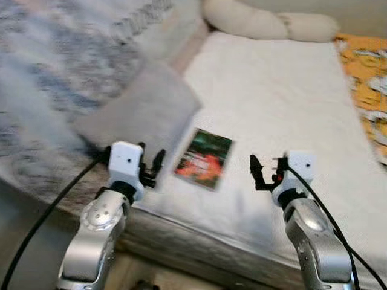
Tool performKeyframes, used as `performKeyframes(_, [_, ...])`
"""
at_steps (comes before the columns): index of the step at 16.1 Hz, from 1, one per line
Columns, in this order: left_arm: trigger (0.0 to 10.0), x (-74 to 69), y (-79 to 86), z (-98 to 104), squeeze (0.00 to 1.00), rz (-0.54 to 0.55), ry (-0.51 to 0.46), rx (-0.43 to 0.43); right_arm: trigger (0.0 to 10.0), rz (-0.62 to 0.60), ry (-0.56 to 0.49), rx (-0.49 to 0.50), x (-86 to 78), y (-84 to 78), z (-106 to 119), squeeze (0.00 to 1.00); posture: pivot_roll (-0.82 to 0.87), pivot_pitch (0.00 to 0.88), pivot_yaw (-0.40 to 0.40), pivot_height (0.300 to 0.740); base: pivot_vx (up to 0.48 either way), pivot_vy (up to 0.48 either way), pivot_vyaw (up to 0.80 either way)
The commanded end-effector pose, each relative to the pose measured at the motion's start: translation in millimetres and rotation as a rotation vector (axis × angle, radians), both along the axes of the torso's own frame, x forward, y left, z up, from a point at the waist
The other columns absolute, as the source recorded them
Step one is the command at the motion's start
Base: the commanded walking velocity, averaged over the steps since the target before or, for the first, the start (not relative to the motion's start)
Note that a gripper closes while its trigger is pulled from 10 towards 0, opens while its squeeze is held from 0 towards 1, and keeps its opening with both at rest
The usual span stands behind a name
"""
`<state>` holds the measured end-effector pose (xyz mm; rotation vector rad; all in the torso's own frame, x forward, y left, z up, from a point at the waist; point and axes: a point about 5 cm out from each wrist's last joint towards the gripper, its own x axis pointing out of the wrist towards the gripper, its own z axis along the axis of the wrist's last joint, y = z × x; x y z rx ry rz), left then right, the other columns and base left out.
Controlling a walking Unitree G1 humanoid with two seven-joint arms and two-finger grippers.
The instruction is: Clean up the room
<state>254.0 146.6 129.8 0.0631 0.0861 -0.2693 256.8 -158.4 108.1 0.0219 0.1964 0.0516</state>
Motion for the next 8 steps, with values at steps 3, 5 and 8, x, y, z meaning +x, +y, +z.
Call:
performKeyframes(3, [10.0,-4.4,-6.0,-1.1,0.04,-0.015,0.005,-0.001,10.0,-0.041,0.010,-0.064,-3.9,-11.0,1.9,0.00,-0.03,0.000,0.021,0.740,0.000,-0.480,-0.53])
performKeyframes(5, [10.0,-3.9,-6.5,-0.7,0.03,-0.015,0.007,0.000,10.0,-0.038,0.016,-0.065,-4.3,-11.9,2.2,0.00,-0.03,0.000,0.016,0.740,0.000,-0.480,0.00])
performKeyframes(8, [10.0,-4.3,-6.1,-0.5,0.03,-0.008,0.007,0.002,10.0,-0.019,0.018,-0.081,-0.5,-11.3,2.8,0.00,-0.02,0.000,0.015,0.740,0.000,-0.480,0.00])
